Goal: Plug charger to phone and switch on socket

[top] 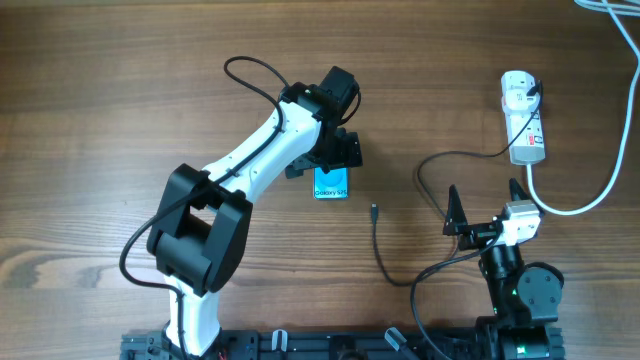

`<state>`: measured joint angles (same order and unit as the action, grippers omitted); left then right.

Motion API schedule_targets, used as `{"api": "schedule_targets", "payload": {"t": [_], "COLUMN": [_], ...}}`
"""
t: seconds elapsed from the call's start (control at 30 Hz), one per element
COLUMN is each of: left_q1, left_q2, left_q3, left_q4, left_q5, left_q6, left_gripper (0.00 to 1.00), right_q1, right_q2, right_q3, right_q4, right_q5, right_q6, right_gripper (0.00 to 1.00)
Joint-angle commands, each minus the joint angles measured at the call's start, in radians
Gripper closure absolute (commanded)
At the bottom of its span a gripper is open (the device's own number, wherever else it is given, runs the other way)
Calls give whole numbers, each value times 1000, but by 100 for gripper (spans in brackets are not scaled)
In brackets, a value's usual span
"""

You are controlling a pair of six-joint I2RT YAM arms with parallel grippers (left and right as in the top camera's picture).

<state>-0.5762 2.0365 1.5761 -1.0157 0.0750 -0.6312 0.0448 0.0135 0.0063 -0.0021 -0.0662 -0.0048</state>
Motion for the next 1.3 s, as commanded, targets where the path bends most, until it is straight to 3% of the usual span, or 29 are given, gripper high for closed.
{"api": "schedule_targets", "payload": {"t": [0.0,1.27], "left_q1": [-6,-6], "left_q2": [13,13], "left_q3": [-8,-8], "left_q4": [3,45], "left_q5": [-17,2], "left_q6": [-13,-13], "left_gripper": [0,0], "right_q1": [-4,-4], "right_q2": [-6,-6], "right_q3": [-1,-1], "right_q4": [3,3], "right_q5": [10,11], "right_q6": [8,7], "right_gripper": [0,0]}}
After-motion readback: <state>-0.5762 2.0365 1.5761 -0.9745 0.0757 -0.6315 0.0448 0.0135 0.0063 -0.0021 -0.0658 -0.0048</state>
